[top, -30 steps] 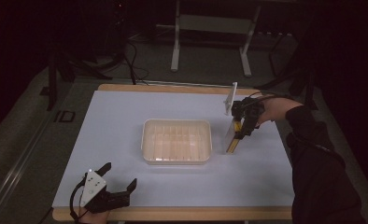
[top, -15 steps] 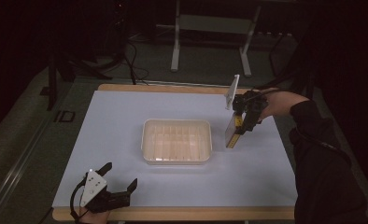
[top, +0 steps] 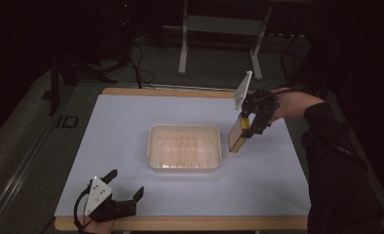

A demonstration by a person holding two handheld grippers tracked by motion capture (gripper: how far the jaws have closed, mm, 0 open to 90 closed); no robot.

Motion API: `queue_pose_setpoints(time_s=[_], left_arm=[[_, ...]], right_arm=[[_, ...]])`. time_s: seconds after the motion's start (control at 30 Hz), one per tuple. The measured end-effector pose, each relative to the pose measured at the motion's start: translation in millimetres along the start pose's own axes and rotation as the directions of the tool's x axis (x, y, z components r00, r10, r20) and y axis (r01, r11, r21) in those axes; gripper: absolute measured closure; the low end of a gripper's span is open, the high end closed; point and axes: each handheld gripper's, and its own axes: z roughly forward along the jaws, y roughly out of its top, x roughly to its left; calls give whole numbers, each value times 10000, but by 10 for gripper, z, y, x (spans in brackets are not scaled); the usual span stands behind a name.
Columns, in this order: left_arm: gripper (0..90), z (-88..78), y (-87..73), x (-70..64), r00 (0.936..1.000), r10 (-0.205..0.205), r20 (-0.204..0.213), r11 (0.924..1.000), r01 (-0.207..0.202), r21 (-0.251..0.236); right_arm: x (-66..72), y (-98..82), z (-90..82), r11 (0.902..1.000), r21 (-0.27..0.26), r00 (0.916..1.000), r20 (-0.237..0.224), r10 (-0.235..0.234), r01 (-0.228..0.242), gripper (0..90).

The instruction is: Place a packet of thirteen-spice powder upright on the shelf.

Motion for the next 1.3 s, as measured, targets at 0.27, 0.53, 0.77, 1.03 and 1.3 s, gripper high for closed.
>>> queue_pose_setpoints(time_s=[0.27,0.53,0.77,1.03,1.3], left_arm=[[0,1,0,-2,10000,-12,21,10000,12,-22],[0,1,1,-3,10000,0,70,10000,0,-14],[0,3,2,-4,10000,0,94,10000,0,-11],[0,15,2,-4,9999,35,129,10000,-36,36],[0,31,8,-16,9997,102,230,9999,-103,55]], right_arm=[[22,114,-42,9998,-184,9999,-21,-100,100,319],[39,230,-32,9987,-404,9995,-66,-324,321,319],[40,333,-14,9967,-682,9987,-250,-453,435,319],[49,458,32,9940,-881,9975,-226,-672,649,319],[77,598,83,9904,-1132,9958,-362,-843,797,319]])
